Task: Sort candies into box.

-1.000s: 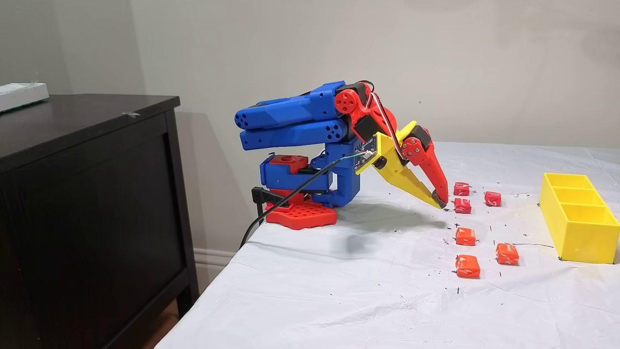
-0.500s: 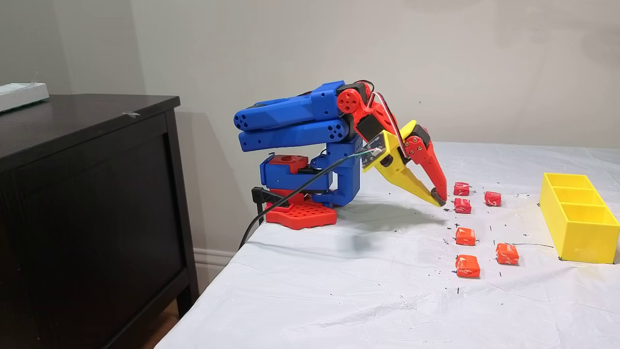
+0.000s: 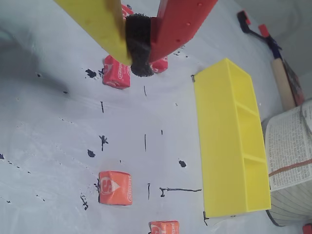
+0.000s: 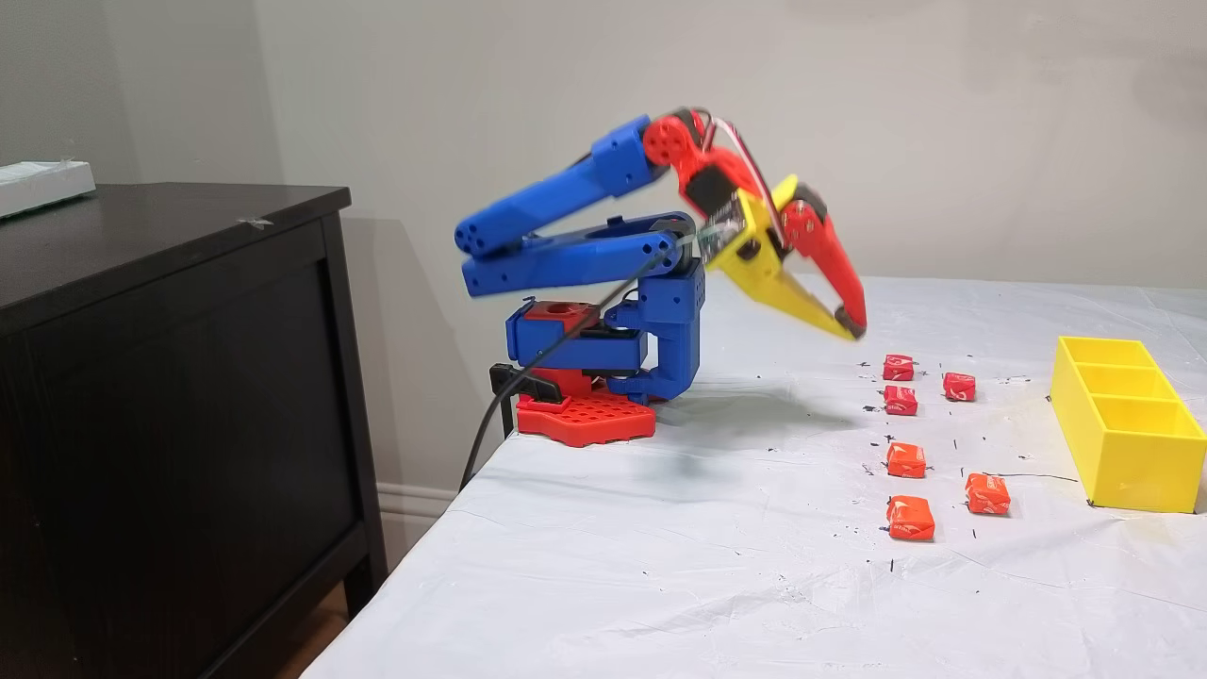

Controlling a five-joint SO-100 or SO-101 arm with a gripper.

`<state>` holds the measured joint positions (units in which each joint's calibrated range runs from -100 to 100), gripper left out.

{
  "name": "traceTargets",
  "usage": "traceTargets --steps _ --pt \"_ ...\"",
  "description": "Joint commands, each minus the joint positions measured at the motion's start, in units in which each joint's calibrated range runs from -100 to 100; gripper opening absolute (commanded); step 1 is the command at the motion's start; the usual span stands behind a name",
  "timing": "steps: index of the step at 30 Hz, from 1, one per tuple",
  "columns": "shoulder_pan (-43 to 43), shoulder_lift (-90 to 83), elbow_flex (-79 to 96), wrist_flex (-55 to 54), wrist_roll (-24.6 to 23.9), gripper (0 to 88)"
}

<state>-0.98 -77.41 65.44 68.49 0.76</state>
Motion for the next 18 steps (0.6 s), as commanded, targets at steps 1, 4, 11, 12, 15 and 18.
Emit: traceTargets --steps 1,4,11,12,15,18 --pt "-1.5 14.2 -17.0 1.9 0.2 0.0" --pt "-4.3 19.6 -23.3 5.1 0.0 0.0" --pt "-11.6 28.0 -30.8 6.9 -1.6 0.0" --pt "-12.7 31.1 -32.9 7.2 -2.2 0.0" --pt "-16.5 38.6 -39.2 9.2 -3.2 0.0" --pt "-19.9 41.4 -41.4 8.1 -4.2 0.1"
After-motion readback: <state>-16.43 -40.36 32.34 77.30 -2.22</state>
